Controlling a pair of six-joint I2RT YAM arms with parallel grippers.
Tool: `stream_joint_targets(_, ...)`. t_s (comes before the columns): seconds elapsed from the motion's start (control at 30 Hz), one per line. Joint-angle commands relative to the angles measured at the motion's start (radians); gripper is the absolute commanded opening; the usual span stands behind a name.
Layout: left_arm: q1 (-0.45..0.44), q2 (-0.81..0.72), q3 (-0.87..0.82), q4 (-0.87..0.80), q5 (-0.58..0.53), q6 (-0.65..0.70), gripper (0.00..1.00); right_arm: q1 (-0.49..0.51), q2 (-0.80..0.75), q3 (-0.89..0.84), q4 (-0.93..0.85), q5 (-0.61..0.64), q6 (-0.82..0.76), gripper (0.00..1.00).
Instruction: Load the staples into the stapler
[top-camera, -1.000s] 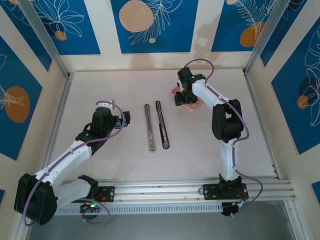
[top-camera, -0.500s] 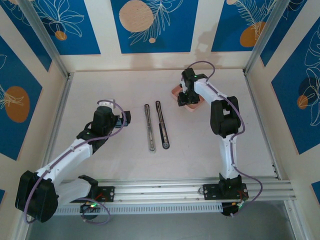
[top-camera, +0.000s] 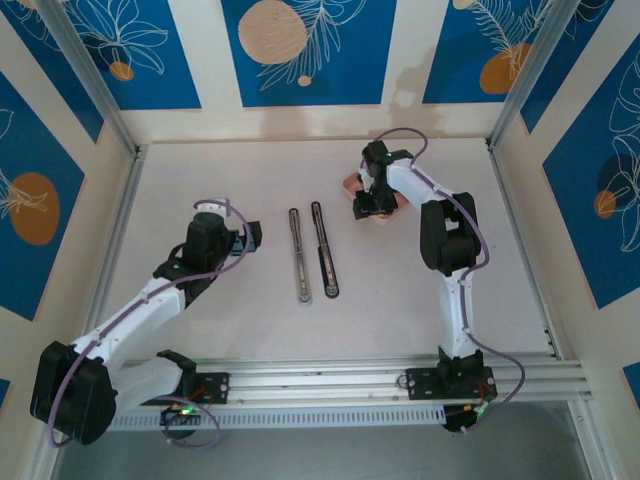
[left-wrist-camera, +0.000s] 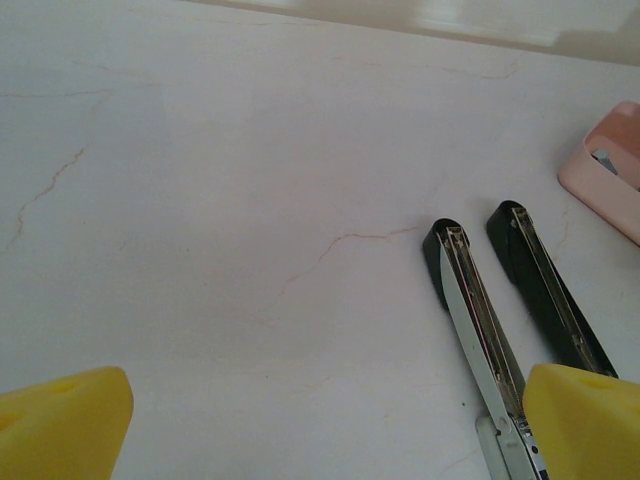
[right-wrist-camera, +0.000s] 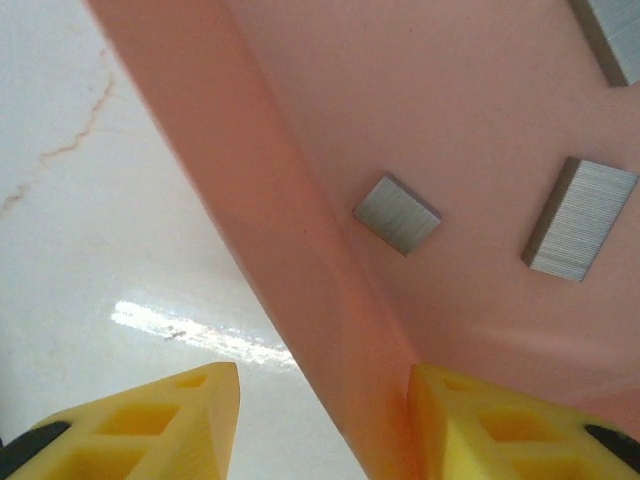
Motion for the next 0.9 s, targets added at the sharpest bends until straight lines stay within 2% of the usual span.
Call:
stream_joint_targets(0.0, 0.01, -0.021, 0.006, 0.018, 0.003, -0.015, 1.0, 0.019, -0.029, -0.025, -0.056, -0.044, 0.003, 0.49)
stream_joint_targets(0.27, 0.01, -0.036, -0.005, 0.04, 0.001, -0.015, 1.0, 0.045, -0.096, -0.112, -0.064, -0.071, 0.033, 0.47)
stream_joint_targets(0.53, 0.009, -0.039, -0.012, 0.042, 0.03, -0.016, 1.0, 0.09, -0.233, -0.302, -0.02, -0.115, 0.132, 0.47)
stream_joint_targets(0.87, 0.007, -0.043, -0.024, 0.052, 0.082, -0.012, 1.0, 0.242, -0.402, -0.546, 0.033, -0.148, 0.319, 0.47)
